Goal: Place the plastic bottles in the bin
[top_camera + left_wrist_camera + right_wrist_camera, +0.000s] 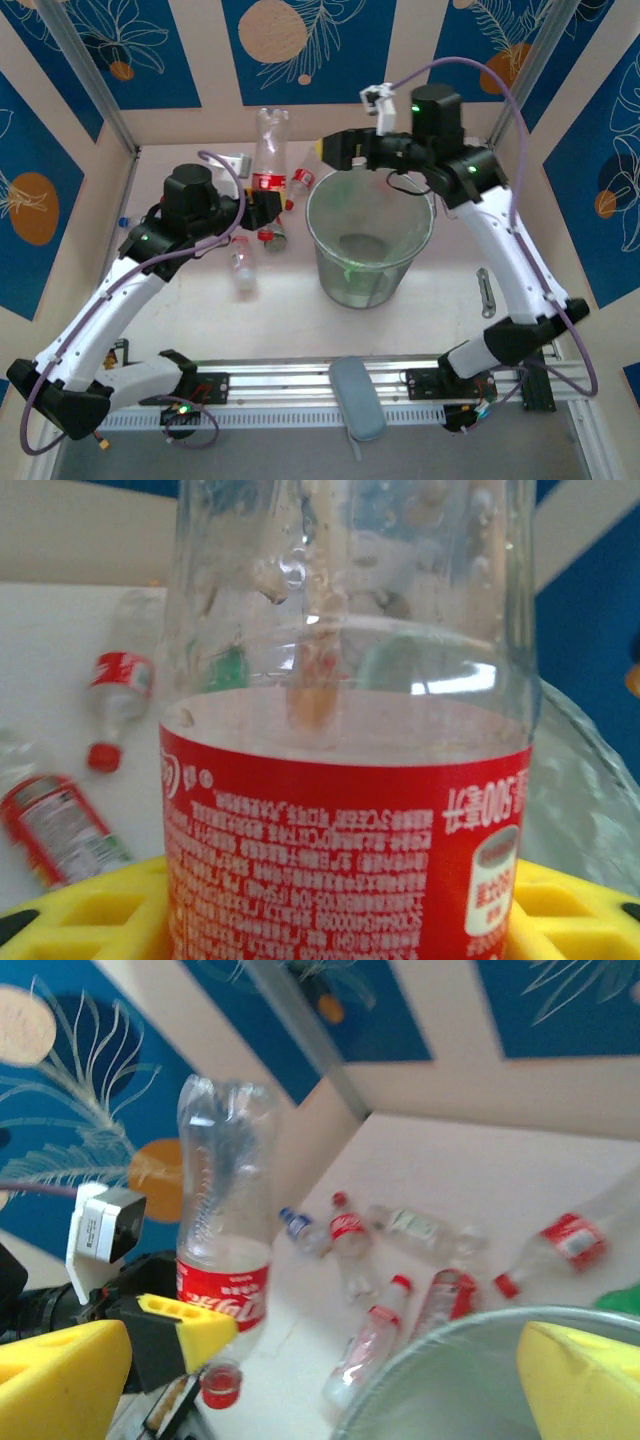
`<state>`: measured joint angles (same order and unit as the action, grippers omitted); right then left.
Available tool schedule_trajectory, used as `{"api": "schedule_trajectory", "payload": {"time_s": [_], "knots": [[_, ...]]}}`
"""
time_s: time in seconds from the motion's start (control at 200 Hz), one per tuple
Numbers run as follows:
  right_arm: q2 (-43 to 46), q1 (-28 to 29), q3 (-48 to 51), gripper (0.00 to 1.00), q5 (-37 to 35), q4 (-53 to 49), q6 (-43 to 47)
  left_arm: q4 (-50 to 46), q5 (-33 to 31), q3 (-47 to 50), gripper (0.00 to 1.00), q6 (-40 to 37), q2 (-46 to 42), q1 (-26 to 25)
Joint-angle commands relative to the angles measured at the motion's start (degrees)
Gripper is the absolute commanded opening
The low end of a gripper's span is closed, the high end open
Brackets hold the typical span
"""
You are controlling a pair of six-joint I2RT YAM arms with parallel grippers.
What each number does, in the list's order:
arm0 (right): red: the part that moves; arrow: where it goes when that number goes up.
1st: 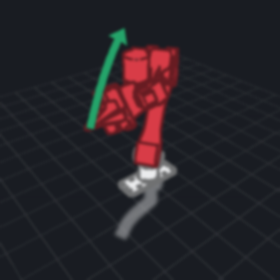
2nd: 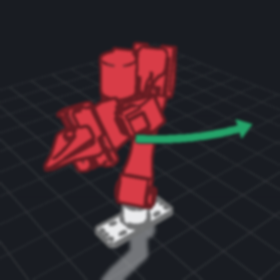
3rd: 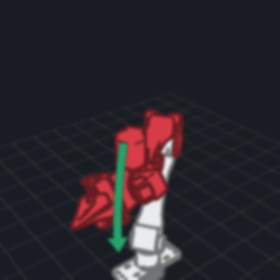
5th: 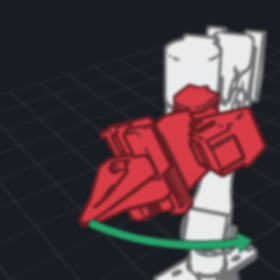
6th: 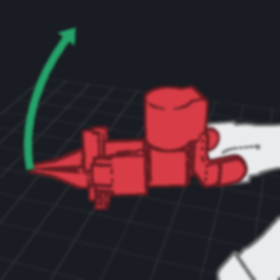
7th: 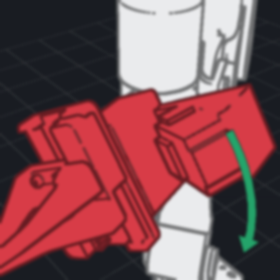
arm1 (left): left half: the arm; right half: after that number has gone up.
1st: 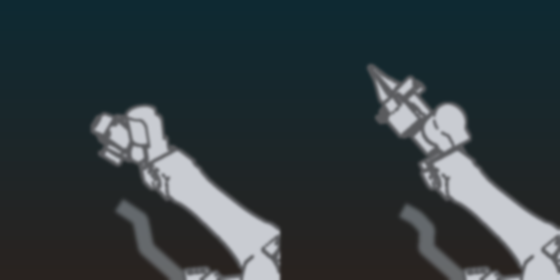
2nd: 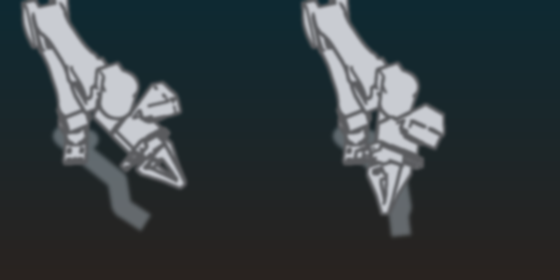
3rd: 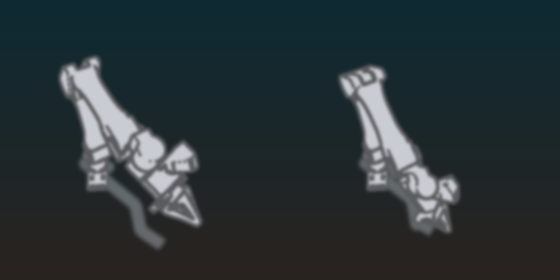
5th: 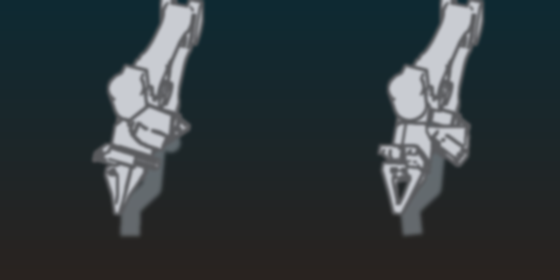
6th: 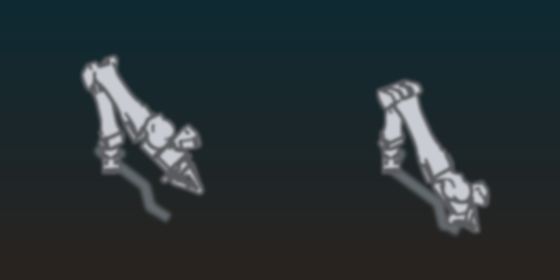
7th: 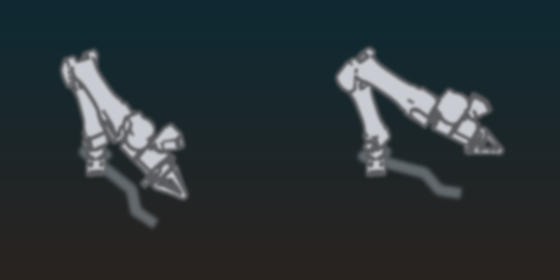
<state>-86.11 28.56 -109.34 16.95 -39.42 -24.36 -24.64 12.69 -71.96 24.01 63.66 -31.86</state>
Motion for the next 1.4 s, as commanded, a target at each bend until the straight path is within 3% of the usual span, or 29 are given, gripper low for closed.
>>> {"api": "schedule_trajectory", "payload": {"time_s": [0.0, 0.31, 0.71, 0.765, 0.915, 1.01, 1.25, 1.396], "knots": [[-3.31, 2.37, -3.89, 0.99, 3.47, 1.71, -0.59, 2.62, 2.24, -1.43, 0.26, -3.36, 1.17, -2.17], [-12.34, 4.58, -9.41, 0.95, 4.63, 2.86, -1.10, 3.64, 3.48, -1.70, 0.23, -4.23, 2.35, -4.37], [-11.90, 4.49, -8.66, 0.59, 2.91, 3.72, -1.28, 5.04, 3.57, -1.43, 0.25, -3.10, 2.96, -4.37], [-11.67, 4.49, -8.52, 0.59, 2.74, 4.31, -1.22, 5.17, 3.40, -1.51, 0.34, -3.18, 2.92, -4.43], [-11.34, 3.76, -8.91, 0.55, 3.04, 6.71, -1.22, 6.14, 2.95, -1.52, 0.85, -3.35, 1.68, -4.43], [-11.52, 2.42, -11.51, 0.54, 3.09, 7.80, -1.15, 2.97, -1.01, -2.65, 0.99, -3.63, 0.74, -4.38], [-10.11, -3.05, -17.42, 0.53, 0.16, 9.09, -0.34, 1.90, -3.80, -1.46, 1.00, -3.01, -1.82, -4.37], [-7.41, -7.94, -17.49, 0.53, 0.27, 8.71, 0.04, 2.15, -4.33, -2.02, 0.97, -2.42, 0.86, -4.43]]}}
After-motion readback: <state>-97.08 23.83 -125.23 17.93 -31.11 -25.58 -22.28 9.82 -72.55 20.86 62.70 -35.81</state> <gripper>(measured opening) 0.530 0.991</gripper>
